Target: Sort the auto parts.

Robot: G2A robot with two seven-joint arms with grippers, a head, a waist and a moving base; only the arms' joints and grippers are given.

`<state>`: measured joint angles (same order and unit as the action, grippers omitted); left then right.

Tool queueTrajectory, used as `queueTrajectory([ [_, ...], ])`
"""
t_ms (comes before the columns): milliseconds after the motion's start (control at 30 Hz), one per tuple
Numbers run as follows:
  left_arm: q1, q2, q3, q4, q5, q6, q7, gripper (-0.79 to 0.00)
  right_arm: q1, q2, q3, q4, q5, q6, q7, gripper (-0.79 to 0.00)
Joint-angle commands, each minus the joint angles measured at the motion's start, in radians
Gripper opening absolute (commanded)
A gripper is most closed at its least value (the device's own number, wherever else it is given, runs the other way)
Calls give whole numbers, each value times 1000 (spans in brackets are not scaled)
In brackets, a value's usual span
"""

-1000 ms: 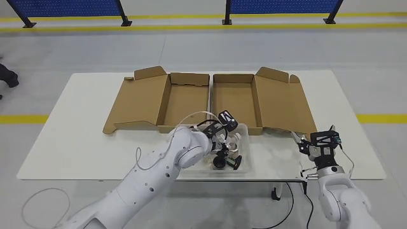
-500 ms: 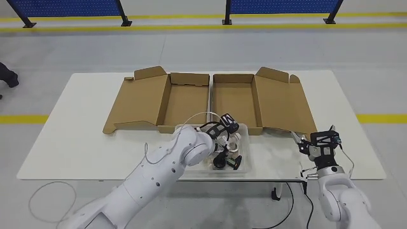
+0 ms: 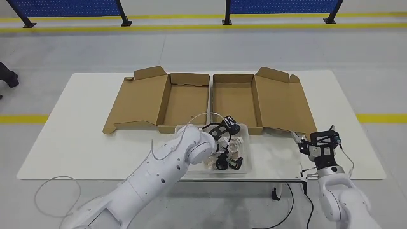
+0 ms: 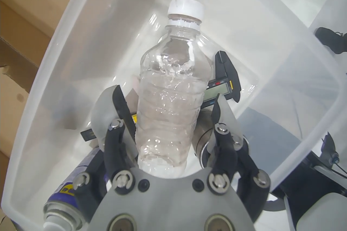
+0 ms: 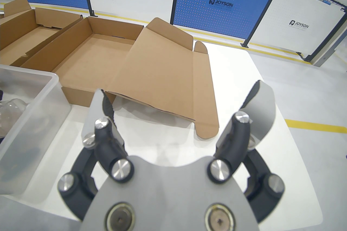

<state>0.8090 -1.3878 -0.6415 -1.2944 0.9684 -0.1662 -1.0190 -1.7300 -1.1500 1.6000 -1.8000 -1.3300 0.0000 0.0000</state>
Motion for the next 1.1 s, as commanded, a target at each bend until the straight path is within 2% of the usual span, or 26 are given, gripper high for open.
queueTrajectory([
  [0,-3,-3,2,10,-1,-1,-2,-222,0,0,0,0,0,0,0,0],
  [333,-16,-17,9,46,-3,-10,-11,-169,0,0,0,0,0,0,0,0],
  [567,-26,-27,13,70,1,-14,-18,-206,0,0,0,0,0,0,0,0],
  [600,-27,-28,14,72,2,-14,-18,-252,0,0,0,0,0,0,0,0],
  [667,-29,-31,15,79,4,-14,-16,-397,0,0,0,0,0,0,0,0],
  [733,-31,-34,16,85,5,-15,-14,-493,0,0,0,0,0,0,0,0],
  [800,-33,-36,17,89,8,-14,-12,-536,0,0,0,0,0,0,0,0],
  [833,-33,-37,17,91,8,-13,-11,-616,0,0,0,0,0,0,0,0],
  [867,-34,-38,17,92,11,-13,-11,-742,0,0,0,0,0,0,0,0],
  [900,-34,-39,16,93,13,-12,-10,-785,0,0,0,0,0,0,0,0],
  [1067,-31,-39,9,87,28,-10,-8,-785,0,0,0,0,0,0,0,0],
])
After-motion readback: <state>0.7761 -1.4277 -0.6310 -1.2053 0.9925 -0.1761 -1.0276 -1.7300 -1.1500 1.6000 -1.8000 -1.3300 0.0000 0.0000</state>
